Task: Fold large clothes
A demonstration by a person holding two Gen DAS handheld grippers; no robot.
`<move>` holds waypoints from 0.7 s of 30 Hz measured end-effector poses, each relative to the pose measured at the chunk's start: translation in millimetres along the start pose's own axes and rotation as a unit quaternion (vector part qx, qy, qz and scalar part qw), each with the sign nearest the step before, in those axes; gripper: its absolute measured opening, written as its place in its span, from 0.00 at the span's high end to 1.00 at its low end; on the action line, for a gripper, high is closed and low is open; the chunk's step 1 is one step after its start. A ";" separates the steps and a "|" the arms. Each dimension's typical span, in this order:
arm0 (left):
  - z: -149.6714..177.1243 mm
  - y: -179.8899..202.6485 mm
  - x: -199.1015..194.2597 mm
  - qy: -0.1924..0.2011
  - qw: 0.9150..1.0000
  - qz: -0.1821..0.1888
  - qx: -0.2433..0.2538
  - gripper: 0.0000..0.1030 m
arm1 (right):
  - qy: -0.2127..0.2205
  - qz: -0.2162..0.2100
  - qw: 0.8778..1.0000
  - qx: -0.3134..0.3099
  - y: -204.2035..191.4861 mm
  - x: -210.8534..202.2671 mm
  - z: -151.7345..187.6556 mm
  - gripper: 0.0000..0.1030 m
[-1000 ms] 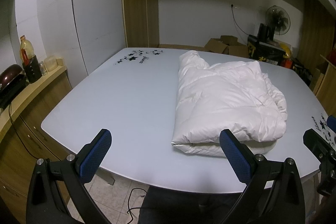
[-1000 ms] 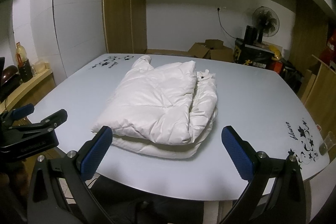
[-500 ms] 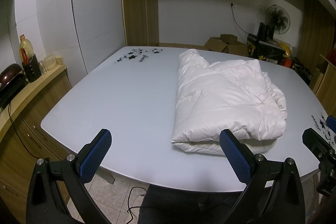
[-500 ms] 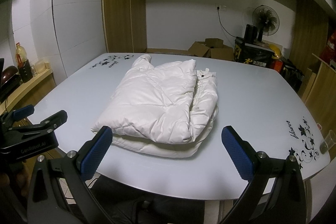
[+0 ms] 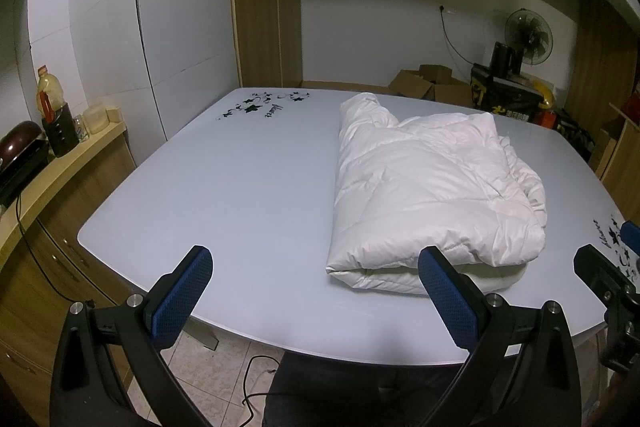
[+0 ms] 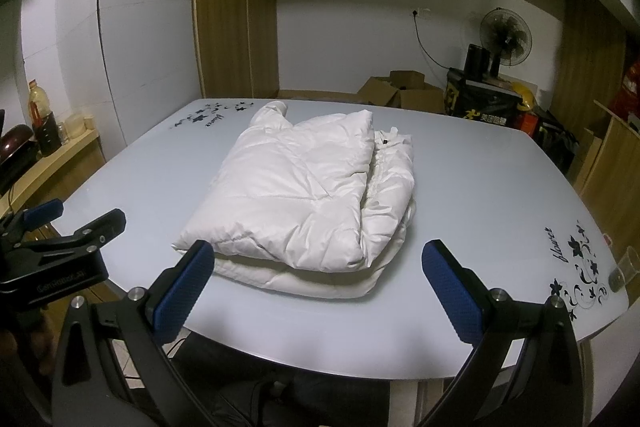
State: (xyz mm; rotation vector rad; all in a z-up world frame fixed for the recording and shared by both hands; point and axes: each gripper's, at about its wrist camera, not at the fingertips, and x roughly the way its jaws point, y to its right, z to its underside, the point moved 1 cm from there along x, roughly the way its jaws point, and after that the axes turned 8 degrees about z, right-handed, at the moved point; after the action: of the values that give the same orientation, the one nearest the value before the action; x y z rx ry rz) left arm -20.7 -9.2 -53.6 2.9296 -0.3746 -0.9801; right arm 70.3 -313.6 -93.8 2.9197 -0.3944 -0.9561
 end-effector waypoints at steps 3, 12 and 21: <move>-0.2 -0.2 0.2 -0.001 1.000 0.000 0.000 0.00 | -0.001 0.000 1.000 0.000 -0.3 0.3 0.3 0.00; -0.3 -0.3 0.2 0.000 1.000 0.000 -0.001 0.00 | -0.005 0.002 1.000 0.001 -0.9 2.8 1.6 0.00; 1.2 2.1 -1.4 0.008 1.000 0.003 0.008 0.00 | -0.010 0.003 1.000 0.000 -1.8 5.0 2.4 0.00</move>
State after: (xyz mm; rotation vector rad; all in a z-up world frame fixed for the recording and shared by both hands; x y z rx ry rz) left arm -23.0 -10.9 -53.6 2.9472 -0.3937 -0.9562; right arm 73.1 -313.0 -98.8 2.9109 -0.4029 -0.9841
